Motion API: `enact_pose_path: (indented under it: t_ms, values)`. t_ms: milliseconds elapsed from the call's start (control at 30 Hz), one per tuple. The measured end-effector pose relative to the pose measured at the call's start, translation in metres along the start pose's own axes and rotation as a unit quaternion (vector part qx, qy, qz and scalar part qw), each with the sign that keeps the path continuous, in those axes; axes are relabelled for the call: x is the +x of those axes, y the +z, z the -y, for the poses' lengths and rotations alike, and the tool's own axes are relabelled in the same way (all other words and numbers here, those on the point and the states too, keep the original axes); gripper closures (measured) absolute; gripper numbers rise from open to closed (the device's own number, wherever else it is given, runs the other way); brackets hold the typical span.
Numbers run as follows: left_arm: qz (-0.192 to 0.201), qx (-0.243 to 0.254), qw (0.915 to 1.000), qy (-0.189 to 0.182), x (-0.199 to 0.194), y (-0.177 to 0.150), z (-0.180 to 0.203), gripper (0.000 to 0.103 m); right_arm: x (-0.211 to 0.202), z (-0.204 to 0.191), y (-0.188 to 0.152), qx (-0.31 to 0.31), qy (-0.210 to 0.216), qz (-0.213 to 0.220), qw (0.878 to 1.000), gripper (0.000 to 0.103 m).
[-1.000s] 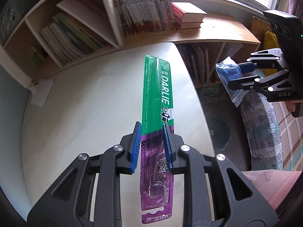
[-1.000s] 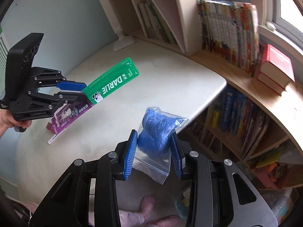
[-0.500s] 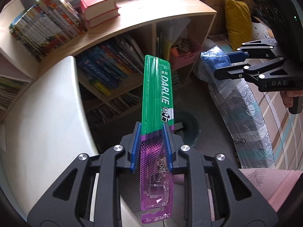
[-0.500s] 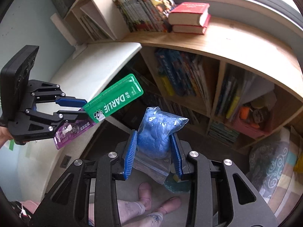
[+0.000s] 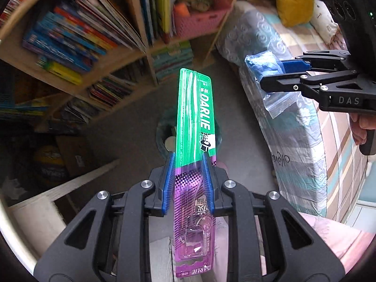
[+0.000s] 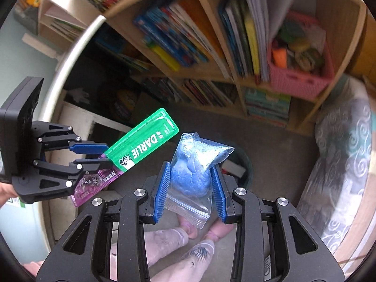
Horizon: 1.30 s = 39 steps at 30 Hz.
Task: Collect trash
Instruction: 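Carry the toothbrush pack and zip bag over the wastebasket with both tools, then open both tools to drop the pack and bag into the wastebasket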
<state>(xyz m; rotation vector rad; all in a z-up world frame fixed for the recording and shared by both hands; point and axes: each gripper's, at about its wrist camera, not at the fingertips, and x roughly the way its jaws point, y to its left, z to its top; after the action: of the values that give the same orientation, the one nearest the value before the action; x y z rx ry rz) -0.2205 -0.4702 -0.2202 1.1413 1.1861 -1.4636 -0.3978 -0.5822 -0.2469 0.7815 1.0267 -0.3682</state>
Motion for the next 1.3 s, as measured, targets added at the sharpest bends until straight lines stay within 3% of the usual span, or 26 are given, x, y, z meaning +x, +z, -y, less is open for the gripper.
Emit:
enact_pose_path:
  t_ms: [567,1000,1033,1067,1133,1300]
  values:
    - [-0.081,-0.065,0.9934,-0.048,0.141,0.001,-0.026,0.082,0.117,0.062,-0.036,0.079,0.011,-0.054,0.995,0.067]
    - [-0.11,-0.066,0.991,-0.04,0.19,-0.001,-0.017,0.082,0.154,0.079,-0.047,0.098,0.018,-0.066,0.993,0.067]
    - [-0.111,-0.065,0.9912,-0.031,0.192,-0.001,-0.016,0.079,0.156,0.08,-0.047,0.101,0.018,-0.07,0.992,0.065]
    - [-0.112,-0.063,0.9915,-0.023,0.193,0.0,-0.015,0.058,0.157,0.082,-0.047,0.105,0.015,-0.072,0.992,0.06]
    - [-0.103,-0.061,0.9928,-0.009,0.194,0.003,-0.013,0.033,0.157,0.087,-0.048,0.117,0.013,-0.064,0.991,0.041]
    - [-0.102,-0.059,0.9931,-0.001,0.193,0.006,-0.013,0.033,0.15,0.096,-0.049,0.128,0.014,-0.053,0.99,0.041]
